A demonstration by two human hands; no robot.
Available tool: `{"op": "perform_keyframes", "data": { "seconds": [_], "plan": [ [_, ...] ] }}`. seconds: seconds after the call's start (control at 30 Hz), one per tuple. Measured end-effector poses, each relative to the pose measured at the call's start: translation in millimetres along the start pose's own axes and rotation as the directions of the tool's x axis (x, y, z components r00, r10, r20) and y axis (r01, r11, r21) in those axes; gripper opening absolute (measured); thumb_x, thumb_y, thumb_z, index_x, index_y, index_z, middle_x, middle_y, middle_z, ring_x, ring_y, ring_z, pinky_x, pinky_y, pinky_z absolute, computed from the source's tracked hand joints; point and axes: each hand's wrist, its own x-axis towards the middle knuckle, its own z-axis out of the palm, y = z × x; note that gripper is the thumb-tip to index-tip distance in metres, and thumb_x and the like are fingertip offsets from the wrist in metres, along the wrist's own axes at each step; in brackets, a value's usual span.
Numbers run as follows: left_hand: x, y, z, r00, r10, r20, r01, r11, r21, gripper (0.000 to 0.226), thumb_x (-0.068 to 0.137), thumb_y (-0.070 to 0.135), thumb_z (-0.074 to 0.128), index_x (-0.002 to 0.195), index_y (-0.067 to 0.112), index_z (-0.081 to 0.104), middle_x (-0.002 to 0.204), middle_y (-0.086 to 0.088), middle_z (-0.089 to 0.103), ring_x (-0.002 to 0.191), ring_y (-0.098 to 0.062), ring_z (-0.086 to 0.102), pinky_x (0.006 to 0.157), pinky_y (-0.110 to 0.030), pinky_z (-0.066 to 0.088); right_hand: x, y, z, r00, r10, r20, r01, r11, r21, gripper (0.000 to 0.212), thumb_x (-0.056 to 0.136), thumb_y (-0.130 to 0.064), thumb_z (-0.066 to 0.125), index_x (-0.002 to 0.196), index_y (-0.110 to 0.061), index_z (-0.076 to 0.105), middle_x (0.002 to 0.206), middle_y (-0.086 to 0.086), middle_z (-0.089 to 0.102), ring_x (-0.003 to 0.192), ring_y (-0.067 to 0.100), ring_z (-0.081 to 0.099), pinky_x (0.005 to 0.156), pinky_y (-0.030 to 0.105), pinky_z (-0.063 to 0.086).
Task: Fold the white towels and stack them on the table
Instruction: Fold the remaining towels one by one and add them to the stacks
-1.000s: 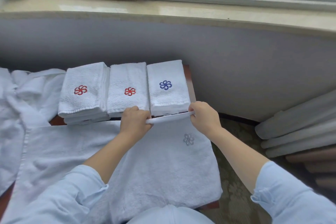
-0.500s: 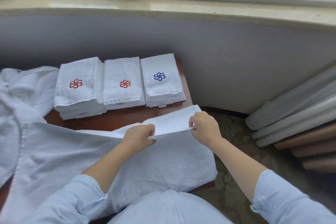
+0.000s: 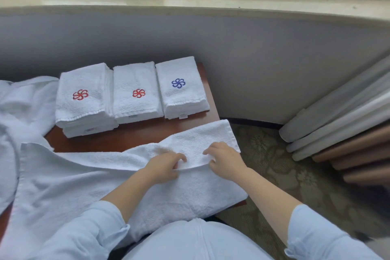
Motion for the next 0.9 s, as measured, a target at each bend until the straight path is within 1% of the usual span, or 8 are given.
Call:
{"op": "perform_keyframes", "data": {
  "seconds": [0.1,0.27,0.37,0.43,0.5,0.67,0.8,0.9],
  "plan": [
    [1.9,1.6,-0.6,1.000,0.018,0.002,-0.018,0.998,0.059,0.051,0.087,0.019,0.058,0.135,0.036,0.047,0.108,0.010,0.049,0.100,-0.009,0.047,0.076,-0.028,0.046,-0.4,-8.4,12.0,0.989,-0.027,0.145,0.037,0.997,-0.064,0.035,0.089,-0.014,0.051,0.123,-0.019,0.058,0.135,-0.003,0.044,0.126,0.020,0.039,0.094,0.035,0.043],
    [7.9,4.7,-0.9,0.996,0.069,0.055,-0.075,0.988,0.135,0.068,0.091,0.022,0.058,0.152,0.031,0.029,0.146,0.005,0.033,0.135,-0.016,0.030,0.098,-0.032,0.042,2.9,-3.7,11.6,0.991,0.049,0.128,-0.034,0.992,-0.118,0.032,0.088,-0.013,0.051,0.119,-0.018,0.054,0.136,-0.002,0.038,0.127,0.021,0.037,0.086,0.032,0.040],
    [10.7,10.1,-1.5,0.989,0.103,0.103,-0.116,0.985,0.125,0.074,0.094,0.023,0.057,0.157,0.029,0.017,0.161,0.003,0.015,0.147,-0.016,0.017,0.110,-0.033,0.034,6.2,3.6,3.1,0.982,0.117,0.146,-0.096,0.985,-0.141,0.034,0.089,-0.013,0.050,0.122,-0.019,0.054,0.138,0.000,0.036,0.128,0.023,0.038,0.092,0.036,0.041],
    [9.5,13.4,-1.8,0.988,0.114,0.100,-0.123,0.988,0.090,0.073,0.096,0.023,0.055,0.157,0.029,0.016,0.163,0.005,0.013,0.148,-0.015,0.017,0.113,-0.033,0.032,8.2,4.1,-0.3,0.978,0.163,0.131,-0.143,0.978,-0.151,0.026,0.088,-0.012,0.048,0.112,-0.019,0.057,0.130,-0.001,0.041,0.118,0.022,0.043,0.087,0.034,0.038],
    [5.6,13.8,-3.2,0.994,0.108,0.020,-0.109,0.993,0.051,0.070,0.095,0.023,0.055,0.156,0.030,0.021,0.160,0.007,0.024,0.144,-0.014,0.028,0.108,-0.032,0.038,10.9,1.6,-1.9,0.981,0.179,0.079,-0.162,0.969,-0.185,0.014,0.088,-0.015,0.048,0.097,-0.019,0.057,0.116,-0.002,0.045,0.102,0.020,0.046,0.080,0.031,0.034],
    [-18.6,-7.2,-14.9,0.973,-0.018,-0.230,0.015,1.000,-0.014,0.052,0.092,0.020,0.054,0.142,0.031,0.046,0.139,0.008,0.049,0.127,-0.013,0.046,0.094,-0.031,0.045,23.1,-24.9,2.6,0.996,0.088,-0.017,-0.088,0.996,-0.003,0.041,0.093,-0.018,0.053,0.133,-0.023,0.055,0.132,-0.005,0.049,0.118,0.016,0.048,0.092,0.028,0.044],
    [-51.7,-41.7,-22.4,0.925,-0.145,-0.351,0.112,0.987,-0.111,0.046,0.091,0.017,0.055,0.134,0.032,0.054,0.134,0.012,0.052,0.125,-0.009,0.047,0.094,-0.029,0.044,45.8,-71.9,9.8,0.999,-0.043,0.018,0.042,0.998,0.055,0.045,0.092,-0.018,0.052,0.136,-0.026,0.052,0.137,-0.008,0.047,0.125,0.014,0.043,0.087,0.028,0.044],
    [-82.7,-75.7,-23.7,0.873,-0.272,-0.406,0.201,0.957,-0.209,0.043,0.091,0.017,0.056,0.132,0.031,0.055,0.134,0.013,0.052,0.127,-0.008,0.047,0.095,-0.030,0.045,65.7,-115.2,16.7,0.989,-0.144,0.041,0.140,0.987,0.075,0.047,0.091,-0.018,0.053,0.137,-0.026,0.052,0.139,-0.008,0.047,0.131,0.015,0.040,0.097,0.030,0.042]
  ]
}}
